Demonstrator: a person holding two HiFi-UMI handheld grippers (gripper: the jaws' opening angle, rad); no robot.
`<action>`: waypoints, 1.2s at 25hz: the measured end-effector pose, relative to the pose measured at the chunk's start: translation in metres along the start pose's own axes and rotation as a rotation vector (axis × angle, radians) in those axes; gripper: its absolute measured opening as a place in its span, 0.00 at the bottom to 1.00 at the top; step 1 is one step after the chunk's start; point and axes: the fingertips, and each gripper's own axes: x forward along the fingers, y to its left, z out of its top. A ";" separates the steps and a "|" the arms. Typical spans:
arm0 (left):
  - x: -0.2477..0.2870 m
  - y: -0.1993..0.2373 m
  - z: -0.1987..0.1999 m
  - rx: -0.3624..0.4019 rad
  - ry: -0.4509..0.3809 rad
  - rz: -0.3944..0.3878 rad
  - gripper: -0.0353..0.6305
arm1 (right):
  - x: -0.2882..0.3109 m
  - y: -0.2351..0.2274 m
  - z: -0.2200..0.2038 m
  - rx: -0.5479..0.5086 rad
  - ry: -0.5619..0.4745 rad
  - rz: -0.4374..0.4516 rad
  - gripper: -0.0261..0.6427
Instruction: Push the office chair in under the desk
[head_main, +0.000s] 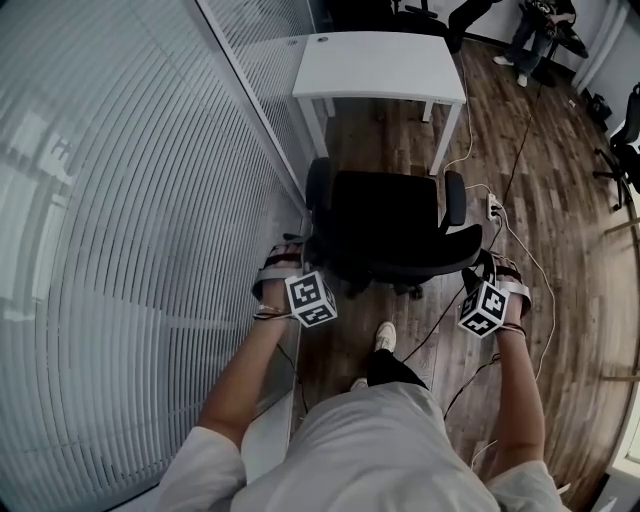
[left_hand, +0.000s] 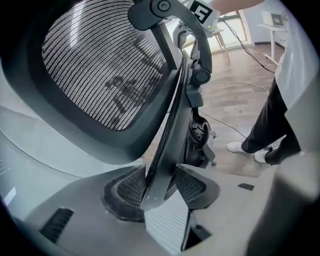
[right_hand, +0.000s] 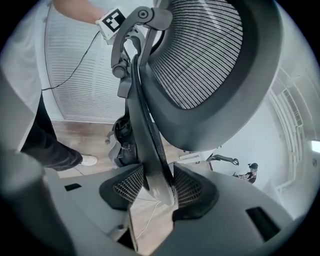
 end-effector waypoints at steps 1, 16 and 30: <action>0.003 0.003 0.000 -0.001 0.005 0.002 0.35 | 0.003 -0.003 0.000 0.000 -0.002 0.001 0.34; 0.044 0.039 0.009 -0.014 0.050 -0.016 0.35 | 0.047 -0.056 0.006 -0.025 -0.016 0.017 0.34; 0.081 0.062 0.017 -0.036 0.095 -0.025 0.35 | 0.085 -0.095 0.009 -0.065 -0.076 0.004 0.34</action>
